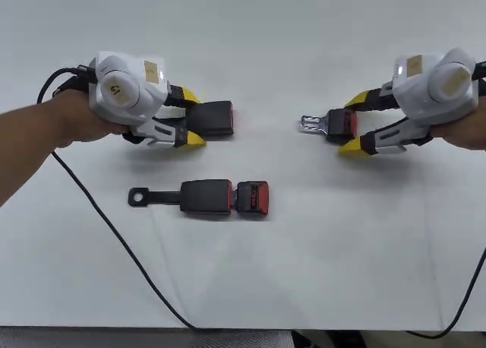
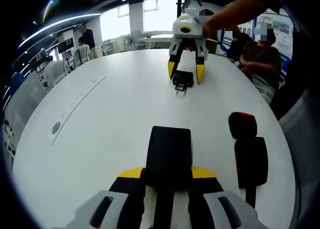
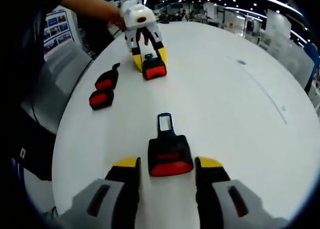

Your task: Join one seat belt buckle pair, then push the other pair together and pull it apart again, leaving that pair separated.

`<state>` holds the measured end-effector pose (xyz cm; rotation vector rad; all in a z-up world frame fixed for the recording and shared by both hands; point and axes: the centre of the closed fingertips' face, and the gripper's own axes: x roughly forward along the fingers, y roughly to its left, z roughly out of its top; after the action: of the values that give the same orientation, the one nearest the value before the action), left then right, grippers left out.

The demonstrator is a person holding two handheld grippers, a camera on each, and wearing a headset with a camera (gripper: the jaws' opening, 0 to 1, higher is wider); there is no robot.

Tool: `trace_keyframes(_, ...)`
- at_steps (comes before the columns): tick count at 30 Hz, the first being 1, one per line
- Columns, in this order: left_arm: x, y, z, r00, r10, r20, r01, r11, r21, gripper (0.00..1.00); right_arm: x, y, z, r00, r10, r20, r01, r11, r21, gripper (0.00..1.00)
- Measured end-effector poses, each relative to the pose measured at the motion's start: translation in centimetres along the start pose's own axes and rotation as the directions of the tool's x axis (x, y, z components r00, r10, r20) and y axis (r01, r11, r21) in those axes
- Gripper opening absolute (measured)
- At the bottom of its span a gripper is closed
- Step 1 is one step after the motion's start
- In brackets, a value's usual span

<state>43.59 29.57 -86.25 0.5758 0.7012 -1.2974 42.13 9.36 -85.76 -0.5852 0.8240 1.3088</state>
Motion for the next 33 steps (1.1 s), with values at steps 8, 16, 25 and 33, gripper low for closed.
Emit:
trace_keyframes(8, 0.1, -0.2, 0.2, 0.9996, -0.027, 0.002, 0.027, 0.999, 0.045, 0.34, 0.2, -0.5, -0.1, 0.9999, 0.004, -0.016, -0.005, 0.999, -0.044, 0.35)
trace_keyframes(16, -0.2, -0.4, 0.3, 0.9986, -0.052, -0.010, 0.053, 0.996, 0.073, 0.33, 0.4, -0.7, 0.1, 0.9990, 0.030, -0.033, -0.032, 0.996, -0.083, 0.33)
trace_keyframes(25, -0.4, -0.4, 0.3, 0.9985, -0.055, -0.004, 0.055, 0.996, 0.074, 0.33, 0.8, -0.5, 0.7, 0.9990, 0.039, -0.022, -0.041, 0.996, -0.082, 0.33)
trace_keyframes(33, -0.6, -0.4, 0.2, 0.9985, -0.054, -0.002, 0.054, 0.996, 0.072, 0.33, 1.2, -0.4, 1.4, 0.9991, 0.041, -0.005, -0.042, 0.994, -0.099, 0.33)
